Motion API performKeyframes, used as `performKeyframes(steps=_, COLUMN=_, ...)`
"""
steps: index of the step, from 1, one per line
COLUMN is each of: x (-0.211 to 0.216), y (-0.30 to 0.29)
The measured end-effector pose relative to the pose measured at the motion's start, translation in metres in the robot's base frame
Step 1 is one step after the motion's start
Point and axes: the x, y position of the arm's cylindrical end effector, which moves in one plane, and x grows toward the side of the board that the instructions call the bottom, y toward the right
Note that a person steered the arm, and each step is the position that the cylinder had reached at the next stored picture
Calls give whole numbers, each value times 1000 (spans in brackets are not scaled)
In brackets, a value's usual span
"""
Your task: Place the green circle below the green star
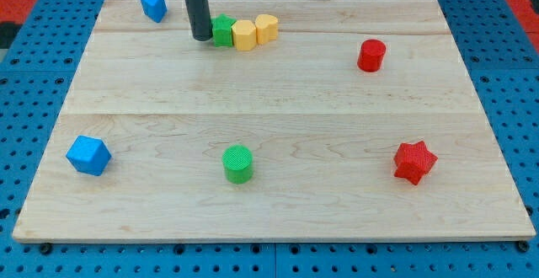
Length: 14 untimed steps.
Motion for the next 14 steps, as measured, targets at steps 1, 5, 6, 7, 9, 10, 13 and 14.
performKeyframes(steps=1, x=0, y=13)
performKeyframes(steps=5, x=116, y=153)
performKeyframes(steps=6, x=157, y=156)
performKeyframes(steps=7, x=203, y=167)
performKeyframes(steps=9, x=274, y=100)
performKeyframes(steps=10, x=272, y=70)
performKeyframes(steps=13, x=243, y=22)
performKeyframes(steps=14, x=243, y=22)
